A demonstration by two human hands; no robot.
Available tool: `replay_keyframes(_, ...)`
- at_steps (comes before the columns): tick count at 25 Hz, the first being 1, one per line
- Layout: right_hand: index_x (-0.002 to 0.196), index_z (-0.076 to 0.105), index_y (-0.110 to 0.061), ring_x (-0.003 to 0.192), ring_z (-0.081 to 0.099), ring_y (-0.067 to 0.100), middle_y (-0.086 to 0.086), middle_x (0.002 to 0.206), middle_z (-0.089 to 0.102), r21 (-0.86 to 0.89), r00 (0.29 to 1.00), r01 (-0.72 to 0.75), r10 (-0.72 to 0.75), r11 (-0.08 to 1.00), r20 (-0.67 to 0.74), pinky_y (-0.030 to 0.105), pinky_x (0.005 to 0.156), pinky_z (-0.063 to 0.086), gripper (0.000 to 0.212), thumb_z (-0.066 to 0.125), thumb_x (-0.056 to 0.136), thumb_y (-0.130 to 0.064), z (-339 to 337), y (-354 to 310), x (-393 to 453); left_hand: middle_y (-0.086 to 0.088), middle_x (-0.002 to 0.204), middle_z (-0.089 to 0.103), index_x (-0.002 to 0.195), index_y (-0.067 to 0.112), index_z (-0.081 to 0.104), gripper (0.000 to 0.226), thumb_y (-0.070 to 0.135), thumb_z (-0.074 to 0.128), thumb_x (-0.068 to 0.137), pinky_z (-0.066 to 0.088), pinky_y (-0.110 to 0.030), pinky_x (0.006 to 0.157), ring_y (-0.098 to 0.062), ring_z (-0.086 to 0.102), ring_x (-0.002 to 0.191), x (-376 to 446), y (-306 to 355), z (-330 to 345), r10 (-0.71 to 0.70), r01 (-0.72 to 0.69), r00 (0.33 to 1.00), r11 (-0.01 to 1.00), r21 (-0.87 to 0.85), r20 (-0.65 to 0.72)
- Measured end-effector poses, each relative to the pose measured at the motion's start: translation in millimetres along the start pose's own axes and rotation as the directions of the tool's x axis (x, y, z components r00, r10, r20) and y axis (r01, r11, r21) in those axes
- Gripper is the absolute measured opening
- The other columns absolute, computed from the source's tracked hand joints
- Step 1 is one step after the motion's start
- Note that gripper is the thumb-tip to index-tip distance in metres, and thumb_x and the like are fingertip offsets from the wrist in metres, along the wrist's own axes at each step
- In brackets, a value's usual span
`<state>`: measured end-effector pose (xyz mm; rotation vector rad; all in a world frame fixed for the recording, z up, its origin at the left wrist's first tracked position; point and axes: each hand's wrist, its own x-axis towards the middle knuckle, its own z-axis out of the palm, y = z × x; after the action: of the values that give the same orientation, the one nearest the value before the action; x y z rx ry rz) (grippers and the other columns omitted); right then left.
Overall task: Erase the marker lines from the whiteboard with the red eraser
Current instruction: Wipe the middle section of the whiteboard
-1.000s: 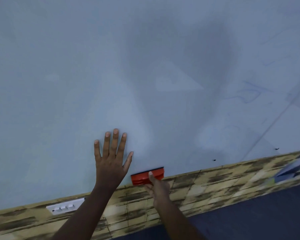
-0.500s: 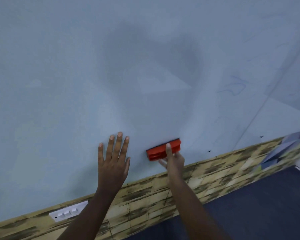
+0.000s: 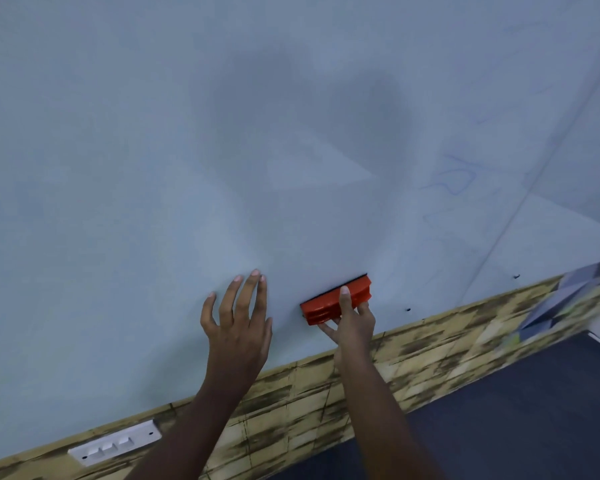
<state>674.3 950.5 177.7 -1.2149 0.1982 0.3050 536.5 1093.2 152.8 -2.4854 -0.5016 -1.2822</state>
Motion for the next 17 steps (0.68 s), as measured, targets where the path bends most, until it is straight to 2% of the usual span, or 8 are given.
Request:
replay_keyframes(2, 0.138, 0.056, -0.012, 0.109, 0.068, 0.040, 0.019, 0.127, 0.064, 0.058, 0.996, -0.093, 0.092, 0.994, 0.011, 0.046, 0.065, 0.064, 0.045, 0.066, 0.099, -0.033, -21, 9, 19, -0.012, 0.169, 0.033, 0.164, 0.007, 0.038, 0.072, 0.033, 0.062, 0.100, 0.031, -0.063, 0.118, -0.033, 0.035, 0.153, 9, 19, 7, 0.029, -0.029, 1.000, 0.999, 0.023, 0.007)
replay_keyframes(6, 0.143, 0.051, -0.008, 0.104, 0.068, 0.041, 0.024, 0.132, 0.061, 0.083, 0.982, -0.191, 0.191, 0.978, 0.014, 0.049, 0.066, 0.064, 0.049, 0.065, 0.100, -0.027, -66, 27, 62, -0.013, 0.168, 0.035, 0.160, 0.006, 0.044, 0.067, 0.032, 0.061, 0.101, 0.028, -0.063, 0.119, -0.034, 0.035, 0.153, 23, 62, 24, 0.037, -0.037, 0.999, 0.999, 0.040, 0.004)
replay_keyframes(8, 0.142, 0.051, -0.008, 0.099, 0.070, 0.039, 0.024, 0.131, 0.062, 0.109, 0.971, -0.237, 0.237, 0.965, 0.013, 0.050, 0.066, 0.064, 0.058, 0.072, 0.094, -0.033, -88, 34, 81, -0.013, 0.167, 0.038, 0.158, 0.006, 0.049, 0.062, 0.031, 0.062, 0.102, 0.030, -0.063, 0.118, -0.034, 0.038, 0.152, 32, 81, 32, 0.047, -0.047, 0.999, 0.997, 0.055, -0.008)
replay_keyframes(10, 0.138, 0.054, -0.008, 0.099, 0.072, 0.039, 0.024, 0.127, 0.066, 0.123, 0.967, -0.255, 0.253, 0.959, 0.030, 0.049, 0.065, 0.064, 0.080, 0.085, 0.075, -0.046, -110, 41, 102, -0.013, 0.165, 0.039, 0.157, 0.007, 0.049, 0.061, 0.029, 0.063, 0.102, 0.032, -0.062, 0.116, -0.032, 0.040, 0.151, 42, 98, 38, 0.061, -0.061, 0.998, 0.995, 0.075, -0.005)
replay_keyframes(12, 0.138, 0.055, -0.007, 0.104, 0.070, 0.041, 0.025, 0.129, 0.065, 0.089, 0.966, -0.258, 0.254, 0.962, 0.051, 0.045, 0.065, 0.064, 0.072, 0.080, 0.079, -0.040, -126, 49, 118, -0.012, 0.164, 0.041, 0.157, 0.008, 0.050, 0.060, 0.027, 0.064, 0.102, 0.034, -0.062, 0.114, -0.031, 0.041, 0.149, 52, 112, 43, 0.048, -0.046, 0.999, 0.994, 0.099, -0.010)
replay_keyframes(14, 0.136, 0.057, -0.011, 0.104, 0.070, 0.041, 0.022, 0.126, 0.068, 0.030, 0.976, -0.220, 0.219, 0.975, 0.016, 0.048, 0.072, 0.064, 0.062, 0.076, 0.085, -0.040, -132, 55, 127, -0.012, 0.161, 0.042, 0.155, 0.007, 0.051, 0.059, 0.026, 0.065, 0.101, 0.035, -0.062, 0.113, -0.030, 0.040, 0.149, 58, 126, 47, 0.001, 0.002, 1.000, 0.994, 0.112, -0.029)
replay_keyframes(15, 0.136, 0.058, -0.013, 0.102, 0.071, 0.037, 0.016, 0.118, 0.071, -0.029, 0.988, -0.152, 0.151, 0.988, -0.039, 0.049, 0.077, 0.063, 0.071, 0.078, 0.081, -0.053, -132, 54, 129, -0.013, 0.161, 0.042, 0.155, 0.007, 0.051, 0.059, 0.026, 0.066, 0.101, 0.035, -0.062, 0.113, -0.030, 0.038, 0.150, 59, 132, 48, -0.026, 0.030, 0.999, 0.993, 0.111, -0.037)
replay_keyframes(17, 0.142, 0.056, -0.018, 0.094, 0.070, 0.017, 0.000, 0.102, 0.070, -0.212, 0.992, 0.058, -0.080, 0.976, -0.099, 0.040, 0.083, 0.057, 0.092, 0.071, 0.072, -0.075, -131, 36, 129, -0.014, 0.160, 0.041, 0.154, 0.005, 0.052, 0.059, 0.024, 0.067, 0.100, 0.035, -0.062, 0.114, -0.031, 0.034, 0.151, 58, 140, 48, -0.067, 0.071, 0.997, 0.992, 0.102, -0.045)
